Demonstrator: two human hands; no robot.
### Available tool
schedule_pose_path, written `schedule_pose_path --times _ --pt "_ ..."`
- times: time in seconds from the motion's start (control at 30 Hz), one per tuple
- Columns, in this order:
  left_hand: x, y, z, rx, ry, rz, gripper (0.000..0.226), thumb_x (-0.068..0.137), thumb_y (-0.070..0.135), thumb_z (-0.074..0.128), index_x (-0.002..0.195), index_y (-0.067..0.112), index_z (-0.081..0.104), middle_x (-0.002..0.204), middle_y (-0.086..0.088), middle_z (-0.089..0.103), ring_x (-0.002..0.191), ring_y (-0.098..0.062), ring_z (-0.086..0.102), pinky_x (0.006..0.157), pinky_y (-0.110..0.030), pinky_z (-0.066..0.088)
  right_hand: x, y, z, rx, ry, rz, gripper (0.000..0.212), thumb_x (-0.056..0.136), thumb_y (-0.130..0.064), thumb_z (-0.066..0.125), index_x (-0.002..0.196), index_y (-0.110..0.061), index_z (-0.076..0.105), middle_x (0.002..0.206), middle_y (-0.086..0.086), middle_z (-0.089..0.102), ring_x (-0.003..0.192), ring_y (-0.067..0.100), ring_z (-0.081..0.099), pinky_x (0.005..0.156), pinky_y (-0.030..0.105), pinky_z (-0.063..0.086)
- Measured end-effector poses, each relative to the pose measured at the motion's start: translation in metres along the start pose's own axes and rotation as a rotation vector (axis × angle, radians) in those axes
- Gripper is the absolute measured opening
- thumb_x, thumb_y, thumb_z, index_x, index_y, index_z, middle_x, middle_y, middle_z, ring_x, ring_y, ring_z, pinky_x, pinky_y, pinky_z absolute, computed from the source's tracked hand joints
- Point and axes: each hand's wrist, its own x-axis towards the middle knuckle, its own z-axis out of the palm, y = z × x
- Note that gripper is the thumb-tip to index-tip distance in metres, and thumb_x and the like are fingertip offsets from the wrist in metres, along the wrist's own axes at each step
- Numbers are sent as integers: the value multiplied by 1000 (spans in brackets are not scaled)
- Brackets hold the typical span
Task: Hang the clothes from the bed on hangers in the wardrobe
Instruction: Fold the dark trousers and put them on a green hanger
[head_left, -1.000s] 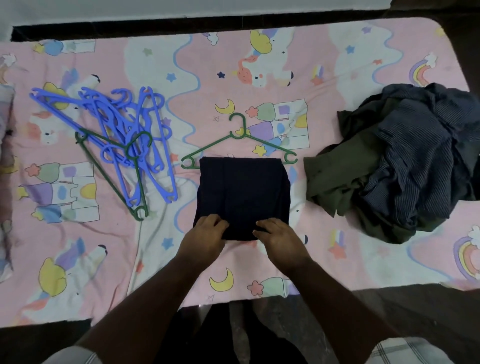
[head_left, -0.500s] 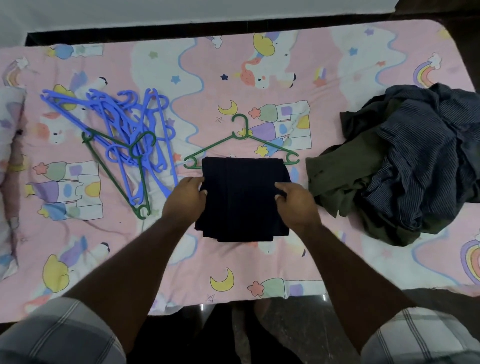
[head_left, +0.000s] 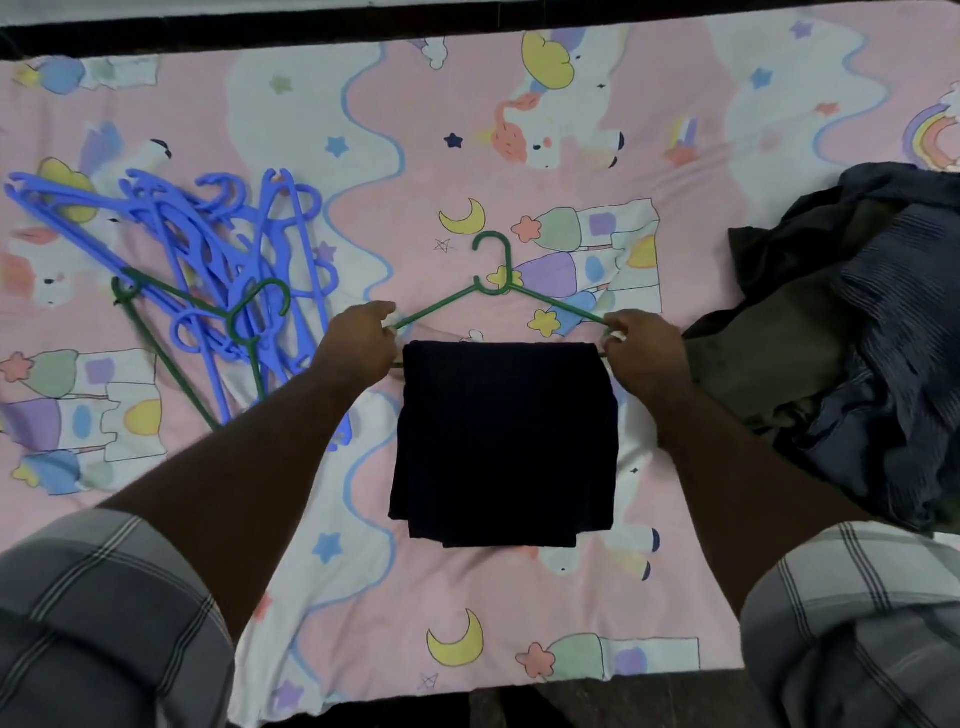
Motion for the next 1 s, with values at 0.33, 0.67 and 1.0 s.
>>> schedule_pose_path --times 0.33,0.67,1.0 --pt "40 -6 24 128 -93 15 34 99 12 53 131 8 62 126 -17 65 117 -35 58 100 -37 43 48 5 24 -202 -92 -1 22 92 -6 54 109 -1 69 106 20 68 100 37 60 86 34 46" --pt "26 5 -14 -70 -13 16 25 97 11 60 120 11 69 115 -10 72 109 -26 64 86 -23 41 34 -1 -12 -19 65 -33 27 92 -5 58 114 -6 74 107 14 73 102 33 64 90 34 47" --pt "-26 46 -101 -157 107 65 21 96 12 63 115 13 71 105 -8 73 97 -21 63 73 -25 40 -16 -31 -97 170 184 -50 26 93 -6 54 111 -10 72 105 7 74 97 27 65 84 30 47"
